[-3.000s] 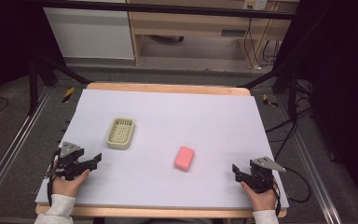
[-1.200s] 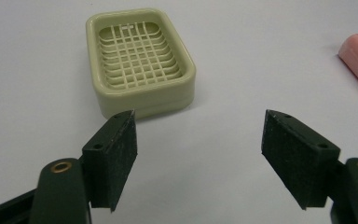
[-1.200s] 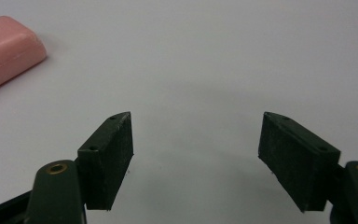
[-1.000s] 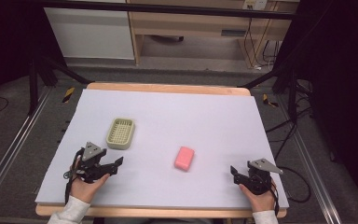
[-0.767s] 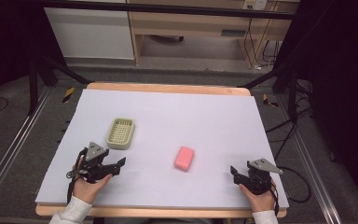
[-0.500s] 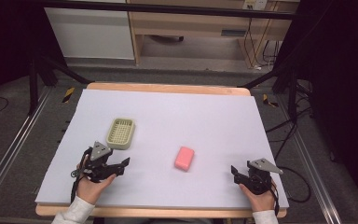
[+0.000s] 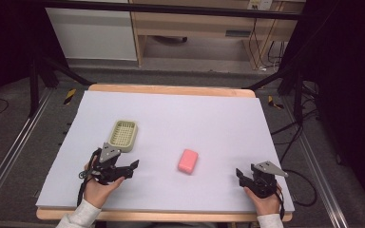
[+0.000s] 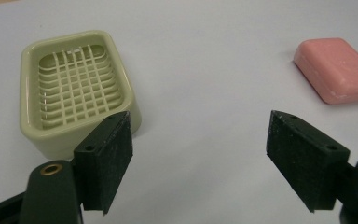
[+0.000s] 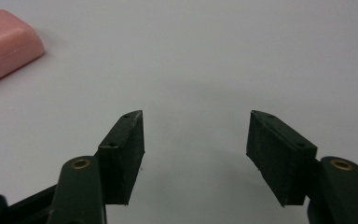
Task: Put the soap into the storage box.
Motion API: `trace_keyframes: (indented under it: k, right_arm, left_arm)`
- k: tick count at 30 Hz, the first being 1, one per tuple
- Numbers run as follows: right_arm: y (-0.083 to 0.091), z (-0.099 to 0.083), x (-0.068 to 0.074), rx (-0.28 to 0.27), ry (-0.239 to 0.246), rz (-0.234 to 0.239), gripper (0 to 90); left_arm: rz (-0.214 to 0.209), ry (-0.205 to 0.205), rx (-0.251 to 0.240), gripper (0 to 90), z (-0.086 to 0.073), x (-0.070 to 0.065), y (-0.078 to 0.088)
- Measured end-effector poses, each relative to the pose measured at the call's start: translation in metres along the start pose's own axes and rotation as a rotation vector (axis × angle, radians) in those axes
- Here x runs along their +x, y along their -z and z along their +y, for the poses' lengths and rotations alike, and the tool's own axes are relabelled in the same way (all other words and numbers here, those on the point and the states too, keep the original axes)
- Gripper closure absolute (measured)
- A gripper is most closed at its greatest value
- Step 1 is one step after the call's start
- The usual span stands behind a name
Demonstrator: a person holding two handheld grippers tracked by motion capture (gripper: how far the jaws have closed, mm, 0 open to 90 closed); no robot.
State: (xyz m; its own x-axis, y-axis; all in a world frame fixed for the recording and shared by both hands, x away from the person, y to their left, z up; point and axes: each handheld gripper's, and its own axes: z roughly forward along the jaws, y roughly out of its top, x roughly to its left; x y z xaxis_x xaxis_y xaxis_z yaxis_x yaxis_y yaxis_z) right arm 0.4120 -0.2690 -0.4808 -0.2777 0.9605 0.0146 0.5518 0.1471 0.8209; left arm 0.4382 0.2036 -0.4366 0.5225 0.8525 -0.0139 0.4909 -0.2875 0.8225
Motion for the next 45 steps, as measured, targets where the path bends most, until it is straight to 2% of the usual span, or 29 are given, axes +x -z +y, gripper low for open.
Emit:
trace_keyframes:
  k: [11,19,24,32,45]
  right_arm:
    - [0.002,0.001,0.002,-0.015,0.007,0.001,40.5]
    - [0.002,0.001,0.001,-0.012,0.013,0.0,42.0]
    - [0.002,0.001,0.002,-0.009,0.012,0.003,41.9]
    - [0.002,0.001,0.002,-0.01,0.014,0.003,41.6]
    - [0.001,0.001,0.002,-0.01,0.015,0.006,41.8]
  left_arm:
    - [-0.017,-0.008,-0.027,22.2,0.018,-0.008,-0.002]
    - [-0.04,-0.006,-0.04,22.1,0.031,-0.019,-0.008]
    - [-0.051,-0.019,-0.041,22.0,0.04,-0.028,-0.015]
    - [-0.065,-0.03,-0.036,22.0,0.046,-0.038,-0.022]
    - [-0.08,-0.026,-0.031,21.7,0.055,-0.046,-0.034]
